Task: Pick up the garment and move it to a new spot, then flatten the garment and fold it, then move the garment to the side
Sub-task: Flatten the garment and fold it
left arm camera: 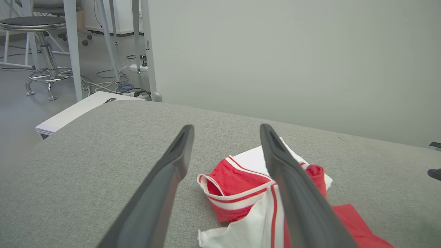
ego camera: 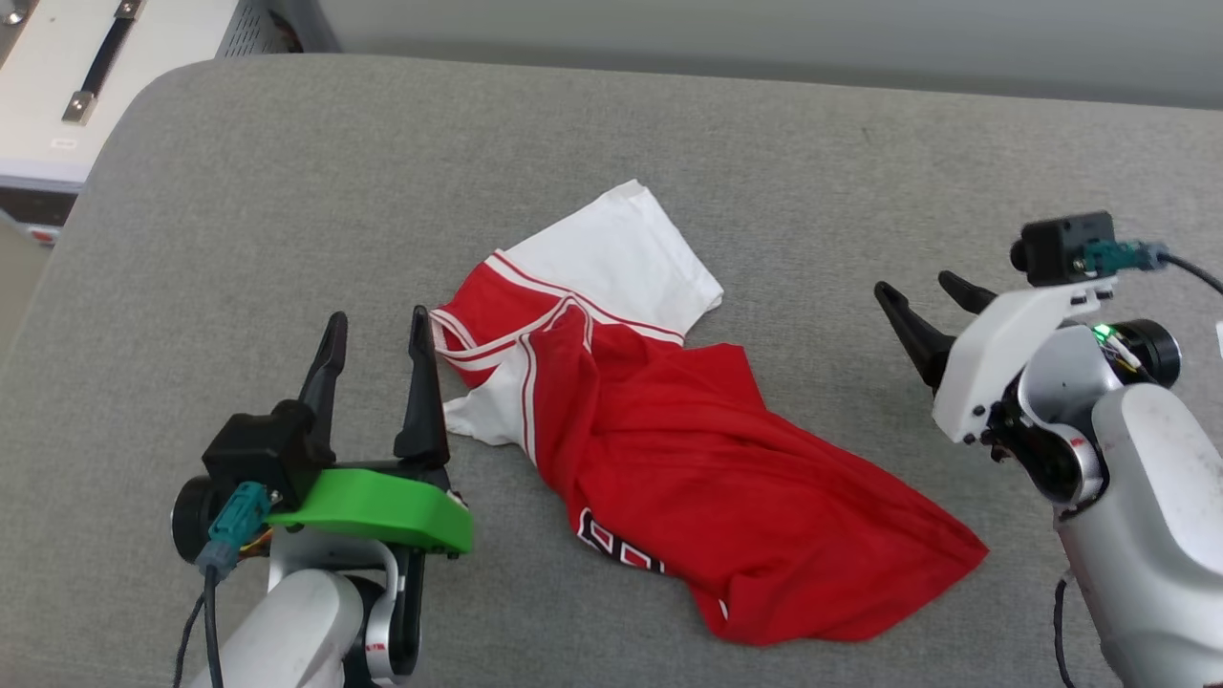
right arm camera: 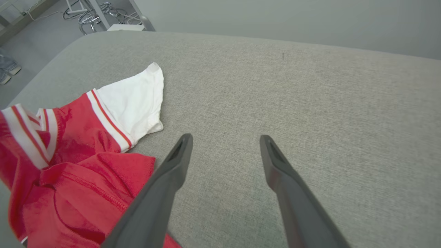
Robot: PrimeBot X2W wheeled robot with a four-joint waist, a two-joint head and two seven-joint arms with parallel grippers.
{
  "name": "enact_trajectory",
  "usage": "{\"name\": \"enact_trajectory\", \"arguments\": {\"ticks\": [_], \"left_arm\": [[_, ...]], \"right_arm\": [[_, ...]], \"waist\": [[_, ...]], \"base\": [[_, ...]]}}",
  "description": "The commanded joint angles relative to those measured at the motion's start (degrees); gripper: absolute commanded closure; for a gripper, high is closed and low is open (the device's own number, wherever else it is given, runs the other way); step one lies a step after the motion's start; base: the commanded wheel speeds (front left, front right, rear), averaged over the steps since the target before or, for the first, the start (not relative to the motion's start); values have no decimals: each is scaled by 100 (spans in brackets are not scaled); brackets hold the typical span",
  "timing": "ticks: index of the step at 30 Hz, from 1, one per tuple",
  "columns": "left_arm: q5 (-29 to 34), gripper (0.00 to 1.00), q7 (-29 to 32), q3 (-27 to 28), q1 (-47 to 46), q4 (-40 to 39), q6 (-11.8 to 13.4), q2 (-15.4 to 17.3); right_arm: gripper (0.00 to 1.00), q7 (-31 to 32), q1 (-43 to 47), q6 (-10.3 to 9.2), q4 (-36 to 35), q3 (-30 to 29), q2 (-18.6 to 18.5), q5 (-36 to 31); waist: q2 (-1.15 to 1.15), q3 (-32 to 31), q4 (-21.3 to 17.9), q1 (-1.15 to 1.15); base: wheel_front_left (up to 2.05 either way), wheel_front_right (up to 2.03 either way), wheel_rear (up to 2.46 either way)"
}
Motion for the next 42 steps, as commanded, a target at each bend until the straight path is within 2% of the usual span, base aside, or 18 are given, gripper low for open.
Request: {"name": "enact_trajectory", "arguments": {"ticks": [1, 7, 14, 20, 25, 26, 27, 28, 32, 42], "left_arm": [[89, 0, -33, 36, -96, 6, -58, -82], [311, 0, -33, 186, -177, 47, -282, -419], [525, 0, -33, 373, -225, 178, -558, -732], [680, 0, -33, 518, -220, 297, -750, -941], [781, 0, -34, 626, -171, 387, -877, -1073], [801, 0, -34, 655, -159, 403, -900, -1098], [816, 0, -34, 680, -150, 412, -917, -1116], [837, 0, -34, 710, -140, 424, -937, -1136], [903, 0, -34, 790, -107, 467, -1003, -1202], [1026, 0, -34, 1005, 48, 549, -1089, -1267]], "right_arm": [[0, 152, -248, -4, 130, 158, -26, 108], [0, 762, -1315, -4, 882, 1085, -43, 454], [0, 908, -2301, -4, 1776, 2063, 188, 756], [0, 1112, -2710, -4, 2583, 2740, 270, 996], [0, 1657, -2726, -4, 3080, 3271, 297, 1322], [25, 1748, -2719, -4, 3136, 3359, 297, 1403], [79, 1767, -2729, -4, 3153, 3433, 289, 1441], [100, 1765, -2741, -4, 3180, 3505, 279, 1494], [100, 1558, -2864, -4, 3231, 3644, 235, 1675], [100, 119, -3521, -4, 3330, 3424, -125, 1830]], "waist": [[0, 308, 339, 0], [0, 597, 673, 0], [0, 828, 917, 0], [0, 911, 1018, 0], [0, 915, 1055, 0], [0, 913, 1058, 0], [0, 915, 1059, 0], [0, 915, 1058, 0], [0, 898, 1051, 0], [0, 723, 866, 0]], "base": [[0, 0, 0], [0, 0, 0], [0, 0, 0], [0, 0, 0], [0, 0, 0], [0, 0, 0], [0, 0, 0], [0, 0, 0], [0, 0, 0], [0, 0, 0]]}}
